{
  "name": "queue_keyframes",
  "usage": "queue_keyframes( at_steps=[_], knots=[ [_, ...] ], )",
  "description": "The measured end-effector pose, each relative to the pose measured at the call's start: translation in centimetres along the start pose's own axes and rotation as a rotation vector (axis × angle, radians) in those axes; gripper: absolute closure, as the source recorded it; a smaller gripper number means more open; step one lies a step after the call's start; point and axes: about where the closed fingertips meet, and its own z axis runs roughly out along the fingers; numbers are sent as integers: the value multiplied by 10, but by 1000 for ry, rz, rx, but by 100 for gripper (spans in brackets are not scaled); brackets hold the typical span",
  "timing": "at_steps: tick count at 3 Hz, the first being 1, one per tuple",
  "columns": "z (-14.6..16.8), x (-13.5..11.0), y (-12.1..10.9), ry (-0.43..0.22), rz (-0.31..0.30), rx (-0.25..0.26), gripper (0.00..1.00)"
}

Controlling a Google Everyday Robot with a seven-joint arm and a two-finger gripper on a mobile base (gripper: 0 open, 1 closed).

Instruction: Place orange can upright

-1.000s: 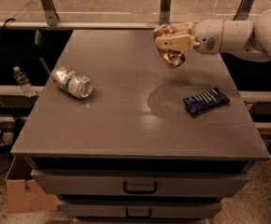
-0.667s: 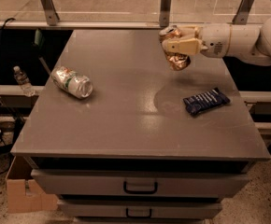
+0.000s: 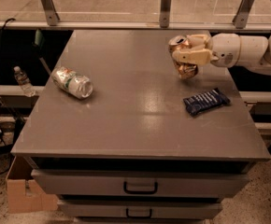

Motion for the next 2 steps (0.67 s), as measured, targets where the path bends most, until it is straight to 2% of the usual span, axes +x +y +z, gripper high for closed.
queue_keyframes(
  at_steps=[1, 2],
  knots=[
    [-7, 12, 9, -11, 16, -6, 82],
    [-10, 23, 15, -17, 29, -6, 59]
  ],
)
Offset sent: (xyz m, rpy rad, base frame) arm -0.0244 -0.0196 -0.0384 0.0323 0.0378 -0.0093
